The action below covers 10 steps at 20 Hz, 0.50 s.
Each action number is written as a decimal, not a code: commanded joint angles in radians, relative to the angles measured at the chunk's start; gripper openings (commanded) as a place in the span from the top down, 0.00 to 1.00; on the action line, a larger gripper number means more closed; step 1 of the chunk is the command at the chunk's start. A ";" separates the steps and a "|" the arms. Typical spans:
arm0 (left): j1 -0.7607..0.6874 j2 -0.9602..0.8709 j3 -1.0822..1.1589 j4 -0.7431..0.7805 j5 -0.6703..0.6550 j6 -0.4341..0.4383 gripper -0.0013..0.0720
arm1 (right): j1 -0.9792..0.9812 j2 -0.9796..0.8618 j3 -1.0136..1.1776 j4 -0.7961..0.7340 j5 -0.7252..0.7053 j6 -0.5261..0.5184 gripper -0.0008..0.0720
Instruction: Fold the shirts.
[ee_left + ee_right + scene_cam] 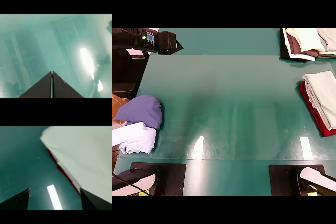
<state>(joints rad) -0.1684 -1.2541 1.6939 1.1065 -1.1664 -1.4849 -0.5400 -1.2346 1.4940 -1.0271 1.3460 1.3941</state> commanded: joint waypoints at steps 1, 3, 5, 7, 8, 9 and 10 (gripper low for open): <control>0.000 -0.001 0.000 0.000 0.011 0.000 0.94 | 0.236 -0.001 0.080 0.065 -0.042 0.000 0.03; 0.000 0.000 0.000 0.000 0.015 0.000 0.94 | 0.380 -0.001 0.104 0.064 -0.080 0.000 0.12; 0.000 -0.001 0.000 0.000 0.015 0.000 0.94 | 0.503 -0.001 0.118 0.063 -0.112 -0.001 0.55; 0.000 -0.001 0.000 0.000 0.015 0.000 0.94 | 0.595 0.000 0.123 0.062 -0.130 -0.014 0.97; 0.000 -0.001 0.000 0.000 0.015 0.000 0.94 | 0.630 -0.001 0.122 0.057 -0.140 -0.027 0.97; 0.000 -0.001 0.000 0.000 0.015 0.000 0.94 | 0.654 -0.001 0.122 0.056 -0.145 -0.034 0.97; 0.000 -0.001 0.000 0.000 0.015 0.000 0.94 | 0.673 -0.001 0.122 0.056 -0.151 -0.034 0.97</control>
<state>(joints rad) -0.1684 -1.2541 1.6939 1.1065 -1.1526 -1.4849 0.0345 -1.2346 1.6085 -0.9707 1.2285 1.3766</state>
